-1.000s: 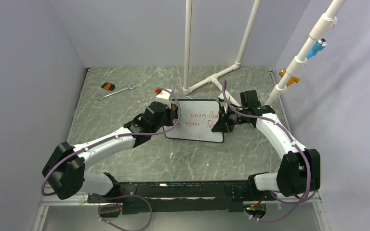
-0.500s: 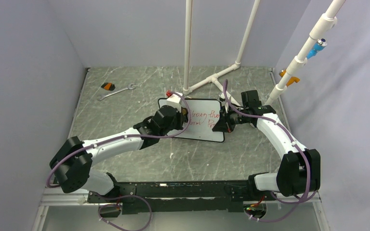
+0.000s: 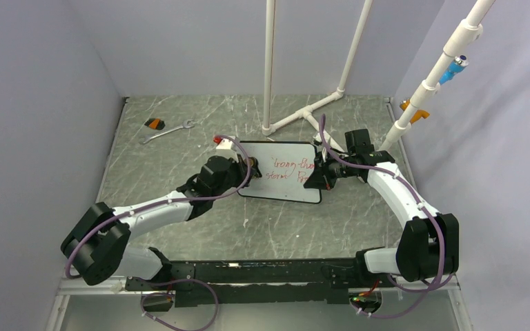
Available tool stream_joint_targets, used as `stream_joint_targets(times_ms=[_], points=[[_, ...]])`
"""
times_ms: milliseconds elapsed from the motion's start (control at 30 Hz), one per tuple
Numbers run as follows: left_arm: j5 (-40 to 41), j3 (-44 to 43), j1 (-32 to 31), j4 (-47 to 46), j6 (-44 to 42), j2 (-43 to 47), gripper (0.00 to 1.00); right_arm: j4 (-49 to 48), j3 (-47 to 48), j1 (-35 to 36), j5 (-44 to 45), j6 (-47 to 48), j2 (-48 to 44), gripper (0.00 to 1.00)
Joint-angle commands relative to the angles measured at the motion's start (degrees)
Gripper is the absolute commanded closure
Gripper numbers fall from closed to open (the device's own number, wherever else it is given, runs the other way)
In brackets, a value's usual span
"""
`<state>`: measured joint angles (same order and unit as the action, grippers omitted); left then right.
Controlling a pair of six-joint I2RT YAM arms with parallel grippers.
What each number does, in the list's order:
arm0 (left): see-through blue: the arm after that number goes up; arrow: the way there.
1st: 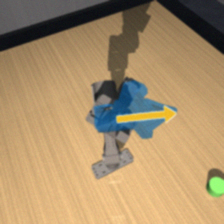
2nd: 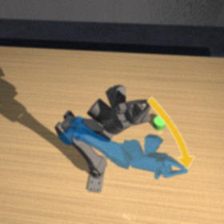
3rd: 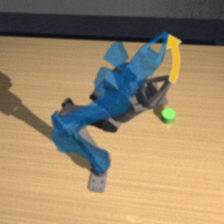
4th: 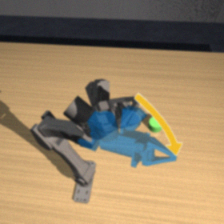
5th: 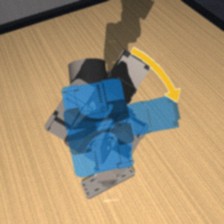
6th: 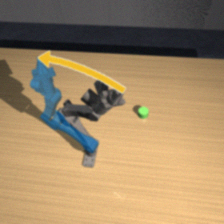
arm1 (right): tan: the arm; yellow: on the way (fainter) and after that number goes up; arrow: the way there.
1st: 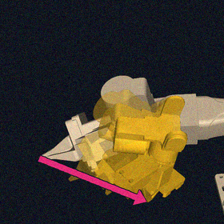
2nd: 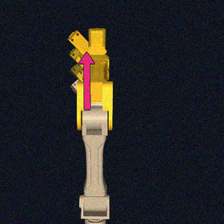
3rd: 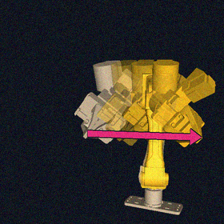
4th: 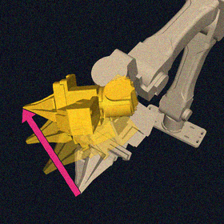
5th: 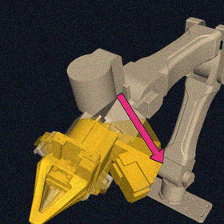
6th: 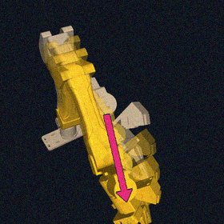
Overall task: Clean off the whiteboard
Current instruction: Erase the whiteboard at the center of the board.
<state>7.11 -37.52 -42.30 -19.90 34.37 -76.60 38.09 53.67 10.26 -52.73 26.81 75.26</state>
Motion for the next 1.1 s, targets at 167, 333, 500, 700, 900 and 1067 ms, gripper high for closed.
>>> stream_joint_targets(times_ms=[167, 333, 500, 700, 900, 1067], points=[[-2.48, -5.97, -7.24, -5.46, 0.03, -3.73, 1.00, 4.54, -0.58, 1.92, -0.25, 5.49, -0.78, 1.00], [1.61, -6.93, -7.82, -2.77, -1.00, -4.08, 1.00, 4.63, -0.59, 1.87, -0.44, 5.55, -0.81, 1.00], [7.87, -4.81, -1.55, 5.39, -0.17, -2.11, 1.00, 4.71, -0.59, 1.86, -0.58, 5.58, -1.09, 1.00], [5.36, -3.49, 1.56, 6.27, -4.97, 2.14, 1.00, 4.61, -0.58, 1.91, -0.47, 5.55, -0.89, 1.00], [-11.42, -7.18, 0.51, 0.69, -11.86, 1.44, 1.00, 4.41, -0.67, 1.87, -0.27, 5.54, -0.66, 1.00], [-8.42, -12.27, -4.39, 2.19, -17.29, -0.66, 1.00, 4.43, -0.74, 1.84, -0.18, 5.48, -0.49, 1.00]])
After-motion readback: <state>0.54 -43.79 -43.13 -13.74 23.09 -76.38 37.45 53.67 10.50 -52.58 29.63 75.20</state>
